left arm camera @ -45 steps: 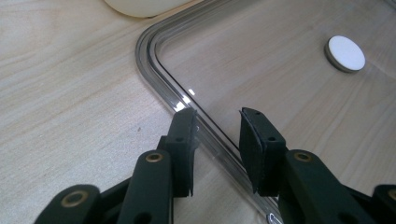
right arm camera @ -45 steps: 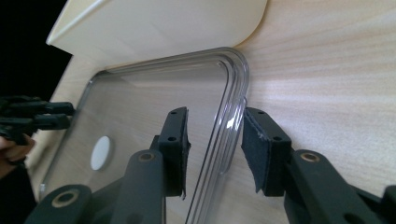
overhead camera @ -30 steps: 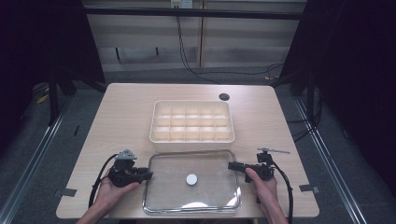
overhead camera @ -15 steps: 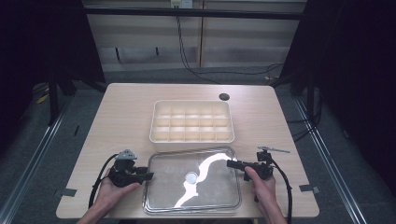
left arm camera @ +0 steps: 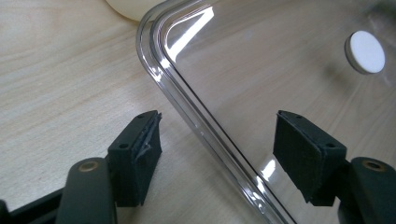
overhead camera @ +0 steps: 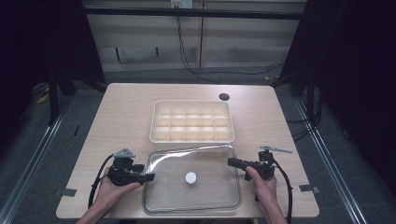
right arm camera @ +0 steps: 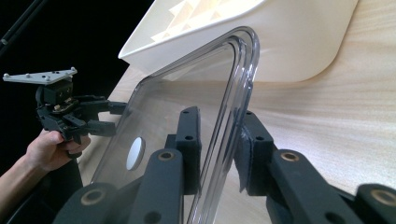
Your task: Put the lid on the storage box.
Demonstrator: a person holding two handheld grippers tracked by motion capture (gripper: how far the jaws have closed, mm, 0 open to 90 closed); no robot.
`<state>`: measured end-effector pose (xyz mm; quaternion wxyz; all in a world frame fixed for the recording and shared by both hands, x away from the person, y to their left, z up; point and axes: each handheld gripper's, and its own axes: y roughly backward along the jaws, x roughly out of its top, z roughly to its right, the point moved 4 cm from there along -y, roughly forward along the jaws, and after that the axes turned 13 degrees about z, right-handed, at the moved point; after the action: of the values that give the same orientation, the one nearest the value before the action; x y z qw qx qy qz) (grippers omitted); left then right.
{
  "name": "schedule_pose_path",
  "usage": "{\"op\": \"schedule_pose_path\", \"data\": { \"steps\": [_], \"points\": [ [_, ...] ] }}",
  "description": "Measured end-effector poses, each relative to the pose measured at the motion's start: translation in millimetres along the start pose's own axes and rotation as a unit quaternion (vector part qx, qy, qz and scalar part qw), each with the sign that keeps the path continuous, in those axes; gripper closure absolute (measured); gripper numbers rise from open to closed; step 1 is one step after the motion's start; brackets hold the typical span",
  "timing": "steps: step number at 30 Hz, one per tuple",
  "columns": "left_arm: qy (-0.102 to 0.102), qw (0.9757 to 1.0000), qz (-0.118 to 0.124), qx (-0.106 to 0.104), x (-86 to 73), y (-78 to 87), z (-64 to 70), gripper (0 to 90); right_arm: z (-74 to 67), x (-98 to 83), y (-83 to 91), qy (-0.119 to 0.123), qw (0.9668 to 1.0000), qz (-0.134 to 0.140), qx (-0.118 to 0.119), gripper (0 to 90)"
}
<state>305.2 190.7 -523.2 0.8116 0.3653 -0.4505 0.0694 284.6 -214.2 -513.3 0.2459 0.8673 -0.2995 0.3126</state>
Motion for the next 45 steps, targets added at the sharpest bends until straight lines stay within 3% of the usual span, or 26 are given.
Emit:
{"op": "schedule_pose_path", "data": {
  "steps": [15,22,25,31,45],
  "points": [
    [0.024,0.9993,0.014,-0.026,4.5,-9.7,-0.5,32.1,-6.8,2.9,4.8,0.015,0.9998,0.007,0.011,73.7],
    [0.041,0.9986,0.017,-0.029,7.6,-9.6,-1.8,39.3,-5.8,2.6,5.1,0.017,0.9998,0.002,0.006,73.5],
    [0.037,0.9979,0.041,-0.034,11.9,-3.7,-1.1,45.0,-4.4,1.8,4.4,0.019,0.9998,0.000,-0.003,72.8],
    [0.029,0.9968,0.062,-0.040,19.1,4.5,2.6,49.9,-5.1,0.8,3.2,0.024,0.9996,-0.005,-0.011,71.3],
    [0.016,0.9949,0.089,-0.045,32.4,21.6,7.7,59.6,-15.0,7.3,7.0,0.035,0.9992,0.011,-0.016,70.8]
  ]
}}
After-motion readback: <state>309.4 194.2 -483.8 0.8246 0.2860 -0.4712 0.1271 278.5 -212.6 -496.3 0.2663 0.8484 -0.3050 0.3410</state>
